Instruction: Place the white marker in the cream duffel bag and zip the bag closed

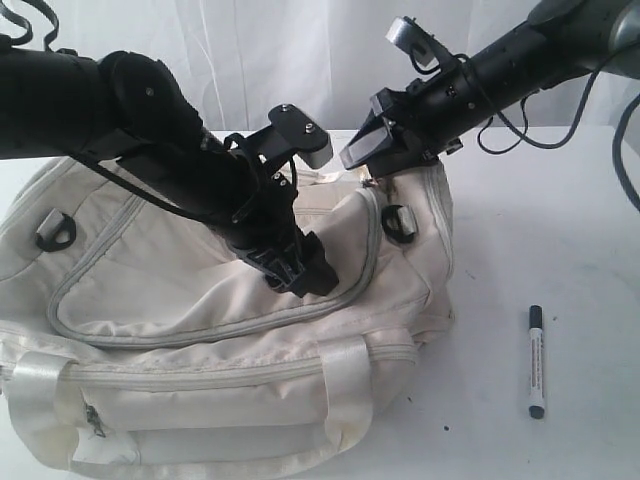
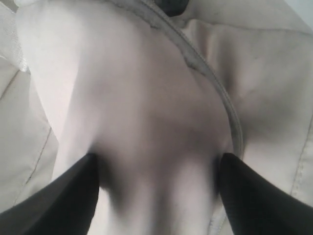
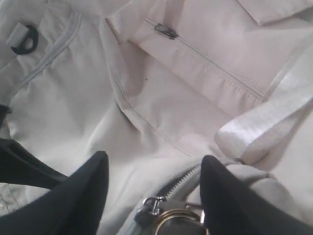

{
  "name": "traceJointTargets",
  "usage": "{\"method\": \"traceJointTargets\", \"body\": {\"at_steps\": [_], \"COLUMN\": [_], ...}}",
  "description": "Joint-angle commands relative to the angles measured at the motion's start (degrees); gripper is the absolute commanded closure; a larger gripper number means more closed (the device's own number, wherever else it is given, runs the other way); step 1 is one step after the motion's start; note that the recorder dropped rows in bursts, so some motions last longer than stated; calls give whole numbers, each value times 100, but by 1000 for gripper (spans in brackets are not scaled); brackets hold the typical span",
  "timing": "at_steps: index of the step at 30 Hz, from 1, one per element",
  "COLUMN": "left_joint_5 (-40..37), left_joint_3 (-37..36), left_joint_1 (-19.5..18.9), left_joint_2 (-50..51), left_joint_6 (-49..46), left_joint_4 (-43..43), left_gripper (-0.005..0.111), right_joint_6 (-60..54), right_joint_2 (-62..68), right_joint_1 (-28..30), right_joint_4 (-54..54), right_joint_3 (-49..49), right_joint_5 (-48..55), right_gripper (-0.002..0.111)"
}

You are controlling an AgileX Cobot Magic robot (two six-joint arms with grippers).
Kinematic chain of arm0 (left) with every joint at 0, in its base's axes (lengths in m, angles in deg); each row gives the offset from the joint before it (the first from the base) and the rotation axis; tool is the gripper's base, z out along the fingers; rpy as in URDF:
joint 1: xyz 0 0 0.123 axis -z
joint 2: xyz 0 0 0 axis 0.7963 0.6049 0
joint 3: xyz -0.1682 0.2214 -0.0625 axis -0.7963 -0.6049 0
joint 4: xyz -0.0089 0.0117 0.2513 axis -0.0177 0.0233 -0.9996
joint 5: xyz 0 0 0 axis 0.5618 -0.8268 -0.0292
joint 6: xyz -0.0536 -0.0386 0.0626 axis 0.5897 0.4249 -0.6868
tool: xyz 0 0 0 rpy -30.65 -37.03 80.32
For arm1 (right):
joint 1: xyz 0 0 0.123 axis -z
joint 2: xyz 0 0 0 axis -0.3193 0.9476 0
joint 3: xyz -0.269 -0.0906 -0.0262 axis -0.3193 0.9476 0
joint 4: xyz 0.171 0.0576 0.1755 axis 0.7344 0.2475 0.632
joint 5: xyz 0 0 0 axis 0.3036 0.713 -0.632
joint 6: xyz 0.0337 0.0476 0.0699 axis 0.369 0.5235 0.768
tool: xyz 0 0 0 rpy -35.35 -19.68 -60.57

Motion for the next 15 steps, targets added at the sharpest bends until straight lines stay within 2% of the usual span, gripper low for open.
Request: {"method": "traceJointTargets", "body": {"at_steps": [1, 5, 9, 12, 15], "left_joint_5": [-169, -15, 621, 1143, 1306], "left_joint_3": [14, 14, 14, 53, 190], "left_joint_1": [-1, -1, -1, -1, -1], "left_joint_2": [-27, -27, -27, -27, -27], "left_joint_6": [6, 6, 6, 6, -142], "left_joint_4": [95, 95, 83, 94, 158], "left_gripper": [35, 35, 35, 35, 35], "right_joint_6": [335, 571, 485, 472, 560], "right_joint_2": [-17, -9, -127, -216, -238], "right_joint_1": [38, 38, 72, 161, 325], "right_joint_4": [-582, -487, -262, -396, -800], "right_joint_3": [-20, -20, -121, -422, -710], "right_joint_5": [23, 23, 23, 23, 23], "right_gripper": [55, 55, 55, 55, 55]}}
